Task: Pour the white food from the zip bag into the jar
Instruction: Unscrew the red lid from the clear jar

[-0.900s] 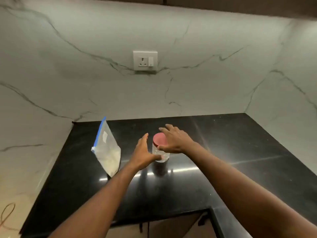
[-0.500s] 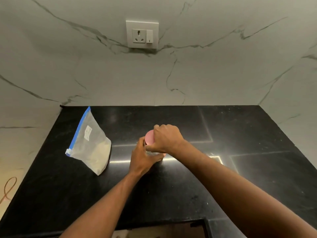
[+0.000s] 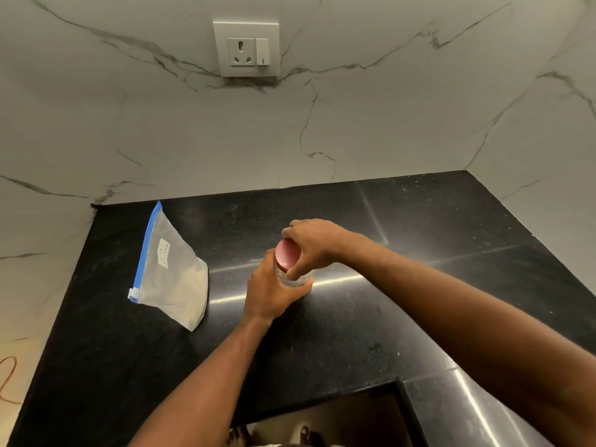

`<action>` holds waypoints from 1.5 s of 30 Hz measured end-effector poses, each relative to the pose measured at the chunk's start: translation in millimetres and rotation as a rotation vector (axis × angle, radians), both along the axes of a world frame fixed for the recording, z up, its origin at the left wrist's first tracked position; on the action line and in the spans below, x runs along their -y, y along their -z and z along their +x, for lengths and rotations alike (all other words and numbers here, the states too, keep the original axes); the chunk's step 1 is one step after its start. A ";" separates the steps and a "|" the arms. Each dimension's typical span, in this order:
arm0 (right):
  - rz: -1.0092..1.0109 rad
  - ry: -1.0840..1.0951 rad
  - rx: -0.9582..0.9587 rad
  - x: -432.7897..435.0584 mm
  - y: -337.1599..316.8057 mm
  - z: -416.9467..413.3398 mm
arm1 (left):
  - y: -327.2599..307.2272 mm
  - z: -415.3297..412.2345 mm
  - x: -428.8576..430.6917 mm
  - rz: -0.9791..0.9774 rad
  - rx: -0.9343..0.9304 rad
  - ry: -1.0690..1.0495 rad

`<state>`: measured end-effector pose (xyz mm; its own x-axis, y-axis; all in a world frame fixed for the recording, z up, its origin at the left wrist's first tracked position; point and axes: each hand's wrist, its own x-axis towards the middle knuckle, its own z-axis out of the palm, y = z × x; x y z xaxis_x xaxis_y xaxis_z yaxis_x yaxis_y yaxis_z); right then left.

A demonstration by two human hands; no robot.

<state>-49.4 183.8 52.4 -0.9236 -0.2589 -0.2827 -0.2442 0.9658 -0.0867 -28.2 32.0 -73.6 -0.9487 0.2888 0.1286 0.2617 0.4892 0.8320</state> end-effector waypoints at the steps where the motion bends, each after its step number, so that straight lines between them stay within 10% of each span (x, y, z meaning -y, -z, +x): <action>1: 0.013 -0.033 0.016 -0.2 -2.2 -0.8 | -0.7 -0.9 1.4 0.000 -0.003 0.026; 6: 0.093 -0.202 0.129 4.2 -15.4 4.9 | -1.8 -4.0 4.8 -0.001 0.052 0.098; 13: 0.357 0.089 -0.073 22.7 -10.8 7.4 | 5.6 -10.3 12.4 -0.021 0.094 0.129; 24: -0.043 -0.009 0.219 23.3 -31.9 4.7 | 6.4 -10.8 17.5 0.013 0.093 0.191; 31: 0.212 0.156 0.075 33.3 -6.6 2.6 | 5.2 -9.9 16.9 0.009 0.081 0.179; 45: 0.240 -0.518 -0.261 3.7 -25.7 29.4 | -0.9 -17.2 27.5 -0.014 0.074 0.223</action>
<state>-20.0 180.1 78.1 -0.7415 -0.6489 -0.1704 -0.6698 0.7014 0.2437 -45.4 4.5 -72.7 -0.8681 0.4934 0.0555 0.3028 0.4375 0.8467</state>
